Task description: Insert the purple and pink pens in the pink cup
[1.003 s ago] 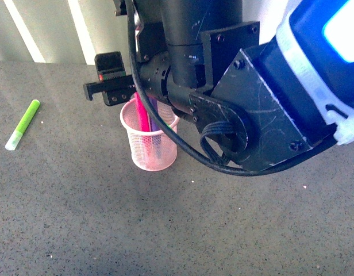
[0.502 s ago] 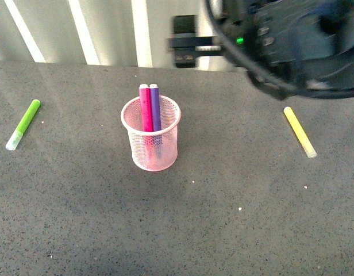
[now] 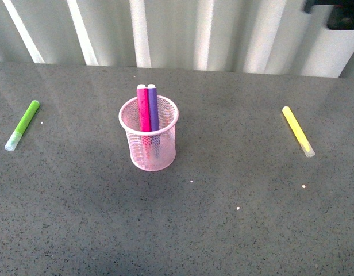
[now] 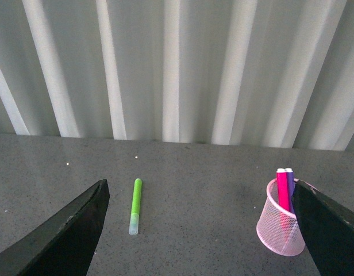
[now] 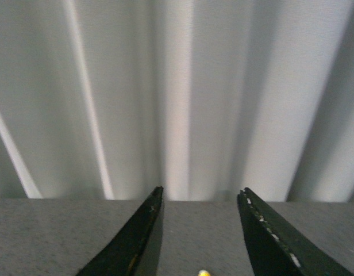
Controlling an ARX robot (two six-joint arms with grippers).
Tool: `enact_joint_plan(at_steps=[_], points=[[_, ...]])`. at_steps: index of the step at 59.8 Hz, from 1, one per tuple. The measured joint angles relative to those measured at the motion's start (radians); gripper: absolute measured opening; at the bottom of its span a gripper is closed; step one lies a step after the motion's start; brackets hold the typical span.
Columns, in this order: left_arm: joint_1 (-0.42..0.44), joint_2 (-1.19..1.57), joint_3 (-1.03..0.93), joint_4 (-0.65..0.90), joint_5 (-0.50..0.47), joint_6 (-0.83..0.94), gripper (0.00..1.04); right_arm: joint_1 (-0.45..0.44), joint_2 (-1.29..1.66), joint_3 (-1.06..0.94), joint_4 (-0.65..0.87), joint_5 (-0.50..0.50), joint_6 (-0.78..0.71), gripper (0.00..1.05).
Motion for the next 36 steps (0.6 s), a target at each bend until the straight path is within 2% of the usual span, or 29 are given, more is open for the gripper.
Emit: enact_joint_plan(at_steps=[7, 10, 12, 36], points=[[0.0, 0.0, 0.0, 0.0, 0.0, 0.0, 0.98, -0.039, -0.083, -0.117, 0.002, -0.049, -0.002, 0.19], [0.0, 0.0, 0.0, 0.0, -0.001, 0.0, 0.98, -0.057, -0.139, -0.175, 0.0, -0.08, -0.002, 0.06], [0.0, 0.0, 0.0, 0.0, -0.001, 0.0, 0.98, -0.066, -0.166, -0.196, -0.002, -0.092, -0.005, 0.03], [0.0, 0.0, 0.0, 0.0, 0.0, 0.0, 0.98, -0.18, -0.51, -0.397, -0.144, -0.188, -0.002, 0.03]])
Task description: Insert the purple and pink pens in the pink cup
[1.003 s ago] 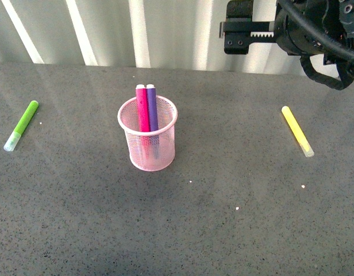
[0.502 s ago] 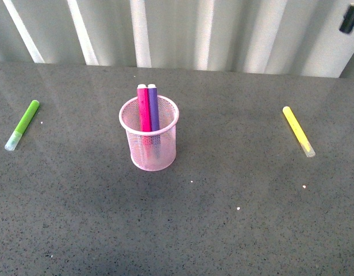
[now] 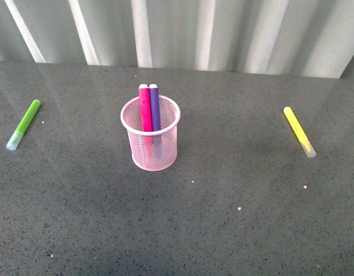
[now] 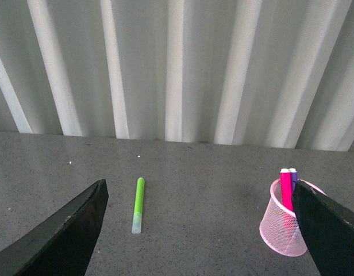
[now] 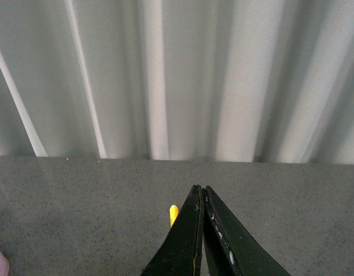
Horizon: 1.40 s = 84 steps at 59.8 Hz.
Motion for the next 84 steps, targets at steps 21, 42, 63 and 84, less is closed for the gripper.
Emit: enact_joint_plan(at_steps=[21, 42, 63, 84], points=[[0.0, 0.0, 0.0, 0.0, 0.0, 0.0, 0.98, -0.111, -0.299, -0.078, -0.221, -0.103, 0.0, 0.03], [0.0, 0.0, 0.0, 0.0, 0.0, 0.0, 0.98, -0.113, -0.554, -0.09, -0.444, -0.107, 0.0, 0.03], [0.0, 0.0, 0.0, 0.0, 0.0, 0.0, 0.98, -0.113, -0.78, -0.091, -0.654, -0.107, 0.0, 0.03], [0.0, 0.0, 0.0, 0.0, 0.0, 0.0, 0.98, -0.113, -0.924, -0.091, -0.797, -0.107, 0.001, 0.03]])
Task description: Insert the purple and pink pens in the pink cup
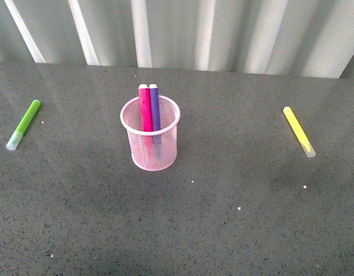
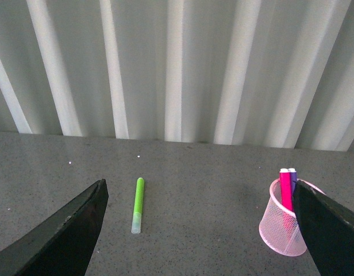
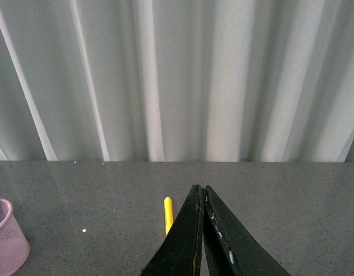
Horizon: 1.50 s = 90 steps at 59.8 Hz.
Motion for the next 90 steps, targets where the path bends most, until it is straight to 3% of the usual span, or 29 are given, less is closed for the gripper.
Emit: enact_joint_plan(at_steps=[13, 20, 36, 56, 61, 66, 90], points=[[0.0, 0.0, 0.0, 0.0, 0.0, 0.0, 0.98, 0.0, -0.055, 0.0, -0.054, 0.0, 0.0, 0.03], [0.0, 0.0, 0.0, 0.0, 0.0, 0.0, 0.98, 0.0, -0.19, 0.0, -0.222, 0.0, 0.0, 0.03], [0.0, 0.0, 0.0, 0.0, 0.0, 0.0, 0.98, 0.0, -0.225, 0.001, -0.231, 0.0, 0.0, 0.04], [0.0, 0.0, 0.0, 0.0, 0.0, 0.0, 0.98, 0.0, -0.225, 0.001, -0.232, 0.0, 0.0, 0.63], [0.0, 0.0, 0.0, 0.0, 0.0, 0.0, 0.98, 0.0, -0.225, 0.001, -0.232, 0.0, 0.0, 0.85], [0.0, 0.0, 0.0, 0.0, 0.0, 0.0, 0.98, 0.0, -0.225, 0.001, -0.232, 0.0, 0.001, 0.99], [0.0, 0.0, 0.0, 0.0, 0.0, 0.0, 0.98, 0.0, -0.225, 0.001, -0.232, 0.0, 0.002, 0.98]])
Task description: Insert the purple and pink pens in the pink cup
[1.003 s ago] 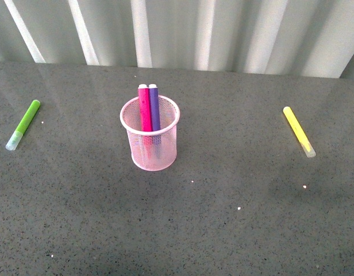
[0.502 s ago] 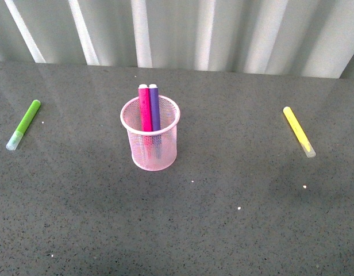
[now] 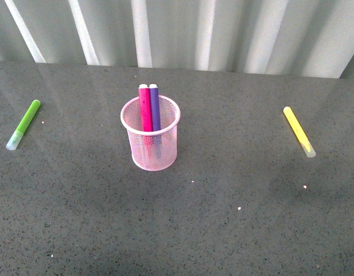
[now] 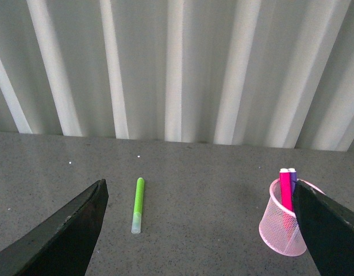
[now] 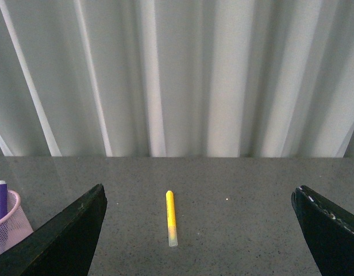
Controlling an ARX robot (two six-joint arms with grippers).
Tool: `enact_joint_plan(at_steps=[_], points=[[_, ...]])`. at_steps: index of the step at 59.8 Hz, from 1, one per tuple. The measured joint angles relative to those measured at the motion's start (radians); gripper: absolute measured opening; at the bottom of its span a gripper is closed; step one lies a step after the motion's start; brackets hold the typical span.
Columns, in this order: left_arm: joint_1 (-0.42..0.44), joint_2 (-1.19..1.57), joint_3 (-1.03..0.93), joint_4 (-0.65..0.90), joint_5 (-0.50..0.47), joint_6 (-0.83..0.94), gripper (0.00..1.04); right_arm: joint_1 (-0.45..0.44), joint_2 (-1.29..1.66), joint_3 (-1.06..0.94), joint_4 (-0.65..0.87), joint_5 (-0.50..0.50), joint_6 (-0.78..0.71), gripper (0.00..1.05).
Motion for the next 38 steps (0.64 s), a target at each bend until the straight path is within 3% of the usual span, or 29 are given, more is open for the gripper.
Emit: enact_joint_plan(at_steps=[38], points=[[0.0, 0.0, 0.0, 0.0, 0.0, 0.0, 0.98, 0.0, 0.0, 0.0, 0.0, 0.0, 0.0, 0.98]])
